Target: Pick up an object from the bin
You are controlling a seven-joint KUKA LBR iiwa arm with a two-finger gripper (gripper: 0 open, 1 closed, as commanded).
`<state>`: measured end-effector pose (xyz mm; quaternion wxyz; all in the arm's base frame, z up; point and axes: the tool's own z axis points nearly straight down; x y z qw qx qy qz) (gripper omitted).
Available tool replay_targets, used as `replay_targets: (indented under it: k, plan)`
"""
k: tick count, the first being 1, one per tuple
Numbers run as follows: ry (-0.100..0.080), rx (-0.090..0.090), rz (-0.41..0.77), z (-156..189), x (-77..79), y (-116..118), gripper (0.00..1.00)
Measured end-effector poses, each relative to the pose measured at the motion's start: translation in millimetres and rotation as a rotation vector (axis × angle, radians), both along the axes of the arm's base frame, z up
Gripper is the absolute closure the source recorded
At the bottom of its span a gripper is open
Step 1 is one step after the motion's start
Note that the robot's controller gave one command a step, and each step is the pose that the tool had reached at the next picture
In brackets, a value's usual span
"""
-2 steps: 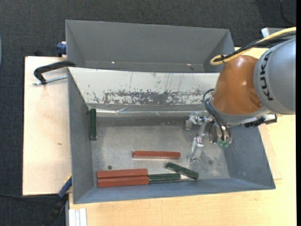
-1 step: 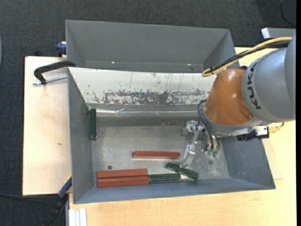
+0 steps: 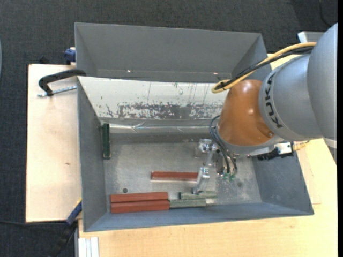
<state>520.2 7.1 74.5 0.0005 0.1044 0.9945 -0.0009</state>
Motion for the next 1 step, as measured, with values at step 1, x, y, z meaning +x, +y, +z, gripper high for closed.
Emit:
replay_targets:
  k: [1]
  plan:
    - [0.0, 0.004, 0.0, -0.9, -3.9, 53.3, 1.0]
